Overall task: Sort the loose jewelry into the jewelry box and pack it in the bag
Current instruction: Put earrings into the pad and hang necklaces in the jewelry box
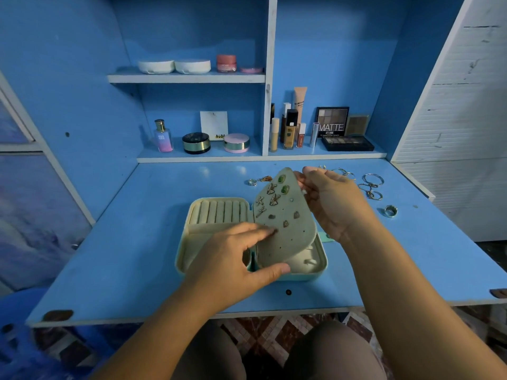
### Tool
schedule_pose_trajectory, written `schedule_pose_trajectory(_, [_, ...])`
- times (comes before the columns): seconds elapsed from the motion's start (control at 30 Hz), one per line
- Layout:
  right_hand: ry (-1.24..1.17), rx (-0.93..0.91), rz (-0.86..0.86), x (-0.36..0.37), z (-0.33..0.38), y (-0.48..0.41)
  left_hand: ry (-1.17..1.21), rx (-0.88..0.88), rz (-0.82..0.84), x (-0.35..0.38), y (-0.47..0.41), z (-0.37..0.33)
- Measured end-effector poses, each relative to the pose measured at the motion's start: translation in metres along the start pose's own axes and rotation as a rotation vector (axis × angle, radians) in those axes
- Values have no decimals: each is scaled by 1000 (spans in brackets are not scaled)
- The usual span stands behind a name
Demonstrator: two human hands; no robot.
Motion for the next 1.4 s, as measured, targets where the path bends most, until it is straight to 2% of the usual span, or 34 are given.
schedule_pose_trajectory(0.07, [-73,-17,51,4,-2,4,61,-18,-47,-1,2,4])
schedule_pose_trajectory(0.13, [1,-82,18,-1,-4,9,141,-39,-84,-3,4,6])
schedule_pose_trajectory(0.23, [557,-286,-188,-19,-7,21,192,-41,-121,-6,6,7])
schedule_pose_trajectory(0.27, [713,-341,-193,-21,-9,25,205,-36,-126,-8,6,7])
schedule_pose_trajectory(0.4, [1341,-422,19,-26,-35,30,318,-94,-107,-11,6,15])
schedule_pose_trajectory(0.47, [1494,-447,46,-26,-40,31,373,-126,-82,-11,7,19])
schedule_pose_trajectory(0.63, [1585,-390,109,-24,-34,31,414,-119,-65,-10,6,20])
schedule_pose_trajectory(0.73, [1489,-394,56,-31,-22,33,410,-87,-59,-9,7,18])
schedule_pose_trajectory(0.8, [1505,-386,28,-36,-16,34,386,-54,-56,-8,7,17])
schedule_pose_trajectory(1.0, [1557,-425,165,-22,-23,36,319,21,-90,-8,7,14])
schedule_pose_trajectory(1.4, [1658,-406,191,-13,-35,32,344,9,-107,-9,9,16])
Point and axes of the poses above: each hand's wrist, its own y-axis away from the middle knuckle, its own x-axis out of the palm, z = x × y, the point moved 4 cm from there along -y, towards the middle knuckle, and after that the axes turned 5 degrees about y, right-handed, at the moved point
